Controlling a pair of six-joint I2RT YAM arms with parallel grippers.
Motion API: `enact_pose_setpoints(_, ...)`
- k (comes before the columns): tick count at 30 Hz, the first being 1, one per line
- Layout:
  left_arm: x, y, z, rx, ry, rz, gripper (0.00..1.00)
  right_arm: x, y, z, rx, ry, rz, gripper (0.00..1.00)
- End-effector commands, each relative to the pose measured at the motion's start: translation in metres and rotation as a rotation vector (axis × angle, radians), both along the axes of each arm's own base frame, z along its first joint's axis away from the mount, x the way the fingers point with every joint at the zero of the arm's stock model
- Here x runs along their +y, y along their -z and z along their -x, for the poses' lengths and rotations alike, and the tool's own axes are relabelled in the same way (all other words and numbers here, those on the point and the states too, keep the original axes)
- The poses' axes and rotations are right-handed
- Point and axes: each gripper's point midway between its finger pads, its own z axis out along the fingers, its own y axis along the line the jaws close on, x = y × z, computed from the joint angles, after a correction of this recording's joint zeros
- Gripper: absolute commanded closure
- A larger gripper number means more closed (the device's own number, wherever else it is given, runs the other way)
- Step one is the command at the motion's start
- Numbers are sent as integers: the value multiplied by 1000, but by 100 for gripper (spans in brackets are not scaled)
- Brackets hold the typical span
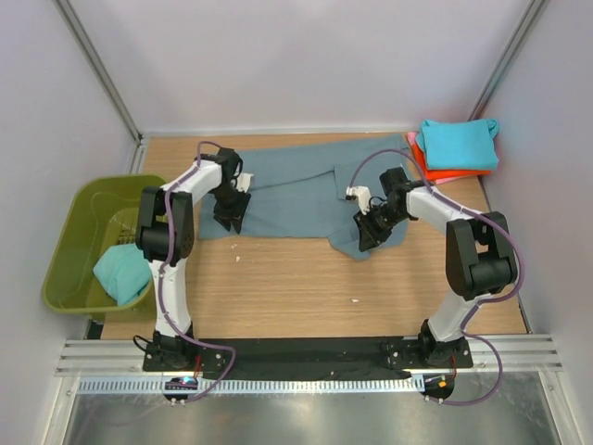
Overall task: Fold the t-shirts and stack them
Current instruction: Fold the tshirt
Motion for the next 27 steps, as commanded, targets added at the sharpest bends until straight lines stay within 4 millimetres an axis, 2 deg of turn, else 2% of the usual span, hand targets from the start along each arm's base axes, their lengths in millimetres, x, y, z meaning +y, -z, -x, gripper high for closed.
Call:
enact_pose_setpoints(1,6,20,-23,-47,-5,-46,62,6,-18,-15,-70,-39,-10,80)
enact_pose_setpoints(3,5,20,-26,-51,-6,-52,62,1,-23,-17,-88,-35,14,91)
enact_pose_setpoints(7,8,26,-27,-34,-16,-73,63,-9,-44,-32,-184,-68,96,94)
enact_pose_setpoints(10,8,31,-24,-16,-17,-74,63,-16,-71,-60,-322,-118,182,94)
enact_pose_setpoints(13,6,32,-22,-6,-17,-62,63,-15,-81,-83,-398,-130,223,94)
enact_pose_setpoints(18,7,29,-20,-11,-20,-58,64,-4,-65,-108,-446,-192,307,94)
enact_pose_setpoints(19,6,28,-18,-9,-17,-58,64,7,-67,-112,-474,-218,316,93)
enact_pose_setpoints(23,7,28,-15,-7,-17,-57,64,21,-63,-126,-540,-238,377,88)
enact_pose_setpoints(27,7,28,-16,-8,-18,-58,64,29,-63,-136,-586,-236,412,91)
